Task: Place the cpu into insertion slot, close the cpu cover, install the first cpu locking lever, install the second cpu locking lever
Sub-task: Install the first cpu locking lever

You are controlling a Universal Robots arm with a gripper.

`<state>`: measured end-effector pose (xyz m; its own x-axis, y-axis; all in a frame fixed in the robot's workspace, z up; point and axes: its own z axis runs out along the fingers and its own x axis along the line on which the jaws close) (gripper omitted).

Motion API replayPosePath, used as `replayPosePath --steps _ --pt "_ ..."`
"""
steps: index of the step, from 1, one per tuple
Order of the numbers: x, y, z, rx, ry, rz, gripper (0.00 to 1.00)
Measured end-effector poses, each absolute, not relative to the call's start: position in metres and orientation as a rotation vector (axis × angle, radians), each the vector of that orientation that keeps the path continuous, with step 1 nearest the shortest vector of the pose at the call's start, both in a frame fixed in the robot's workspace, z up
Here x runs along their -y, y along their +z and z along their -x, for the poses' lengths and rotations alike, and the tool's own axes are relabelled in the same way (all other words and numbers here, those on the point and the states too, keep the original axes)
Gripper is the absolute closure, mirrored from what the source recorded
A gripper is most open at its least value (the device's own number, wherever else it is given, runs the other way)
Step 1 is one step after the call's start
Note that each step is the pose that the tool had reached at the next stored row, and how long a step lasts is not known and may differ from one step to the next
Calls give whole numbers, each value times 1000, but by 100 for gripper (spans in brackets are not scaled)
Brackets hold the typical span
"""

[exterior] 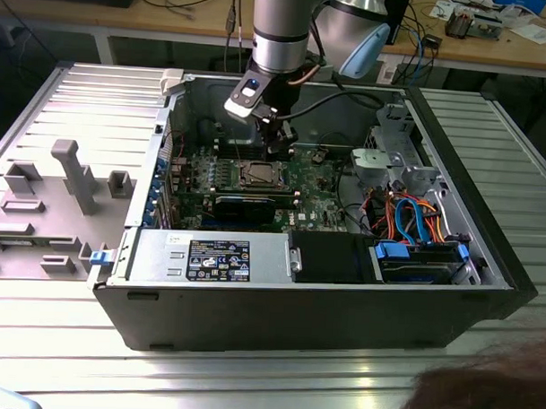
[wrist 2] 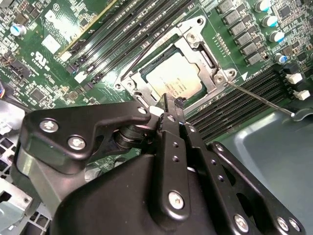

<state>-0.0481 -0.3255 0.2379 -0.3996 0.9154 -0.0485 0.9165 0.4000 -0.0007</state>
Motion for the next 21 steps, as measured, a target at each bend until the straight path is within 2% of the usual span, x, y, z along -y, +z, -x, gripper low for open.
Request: replayPosePath --steps 21 --pt "325 238 48 -2680 -39 -1557 89"
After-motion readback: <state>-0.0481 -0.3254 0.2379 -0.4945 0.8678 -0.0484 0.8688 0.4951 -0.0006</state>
